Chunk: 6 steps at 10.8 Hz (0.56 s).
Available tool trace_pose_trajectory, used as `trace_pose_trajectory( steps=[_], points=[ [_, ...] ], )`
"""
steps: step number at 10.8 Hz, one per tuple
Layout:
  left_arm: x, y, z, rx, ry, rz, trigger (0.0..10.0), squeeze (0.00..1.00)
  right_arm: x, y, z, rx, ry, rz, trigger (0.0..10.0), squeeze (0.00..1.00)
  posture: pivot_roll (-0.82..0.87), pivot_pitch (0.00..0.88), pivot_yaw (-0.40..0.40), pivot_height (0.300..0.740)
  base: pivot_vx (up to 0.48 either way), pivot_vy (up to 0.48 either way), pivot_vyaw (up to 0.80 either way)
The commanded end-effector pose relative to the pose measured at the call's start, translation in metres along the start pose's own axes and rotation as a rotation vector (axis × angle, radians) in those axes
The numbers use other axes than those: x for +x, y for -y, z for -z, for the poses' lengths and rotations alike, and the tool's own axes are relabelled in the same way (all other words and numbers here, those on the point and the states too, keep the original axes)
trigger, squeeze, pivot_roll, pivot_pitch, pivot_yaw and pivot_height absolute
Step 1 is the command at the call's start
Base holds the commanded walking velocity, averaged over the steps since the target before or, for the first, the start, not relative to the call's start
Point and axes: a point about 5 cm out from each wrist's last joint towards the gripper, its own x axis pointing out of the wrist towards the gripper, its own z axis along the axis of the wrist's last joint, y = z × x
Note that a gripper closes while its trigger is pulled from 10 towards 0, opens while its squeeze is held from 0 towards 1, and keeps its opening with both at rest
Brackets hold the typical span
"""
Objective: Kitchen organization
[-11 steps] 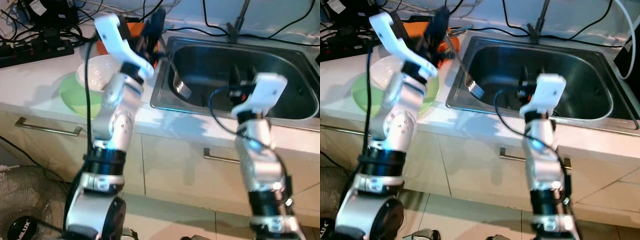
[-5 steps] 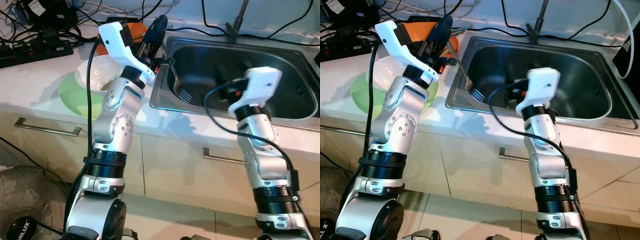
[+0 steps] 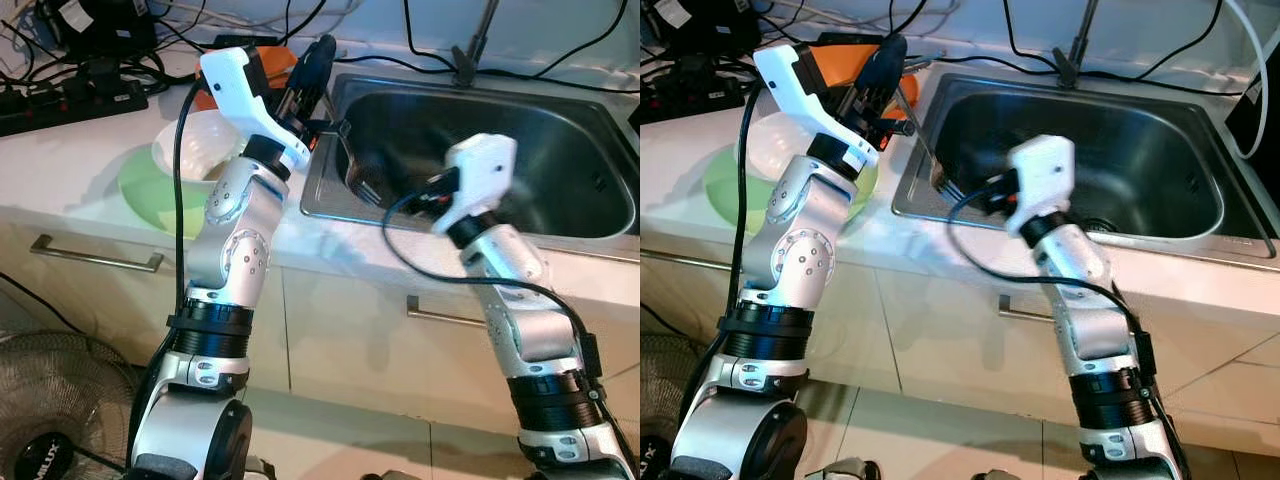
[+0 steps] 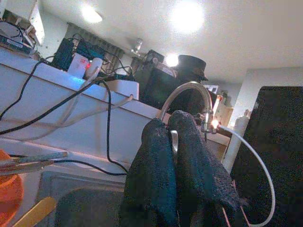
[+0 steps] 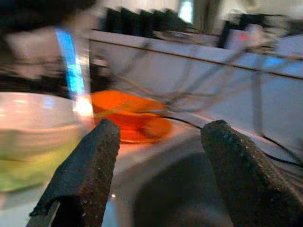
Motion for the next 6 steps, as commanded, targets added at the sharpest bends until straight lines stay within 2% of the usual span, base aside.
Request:
trace_pose_trajectory(
  steps=[1,2,4,6],
  points=[
    [0.001,0.007,-0.001,0.013,-0.002,0.039,10.0,0.00,0.001,-0.005,-0.006,0.009,0.016,-0.053,10.0,0.00,0.05,0.045,-0.015,0.740,0.000,0.000,0.00],
    [0.001,0.007,-0.001,0.014,-0.003,0.040,10.0,0.00,0.001,-0.008,-0.008,0.021,0.020,-0.090,10.0,0.00,0.05,0.045,-0.015,0.740,0.000,0.000,0.00],
    [0.002,0.008,0.002,0.020,-0.018,0.048,10.0,0.00,0.003,-0.024,-0.009,0.054,0.019,-0.192,10.0,0.00,0.05,0.045,-0.015,0.740,0.000,0.000,0.00],
    [0.002,0.009,0.004,0.020,-0.024,0.053,10.0,0.00,0.005,-0.032,-0.007,0.071,0.016,-0.222,10.0,0.00,0.06,0.046,-0.016,0.740,0.000,0.000,0.00]
  ],
)
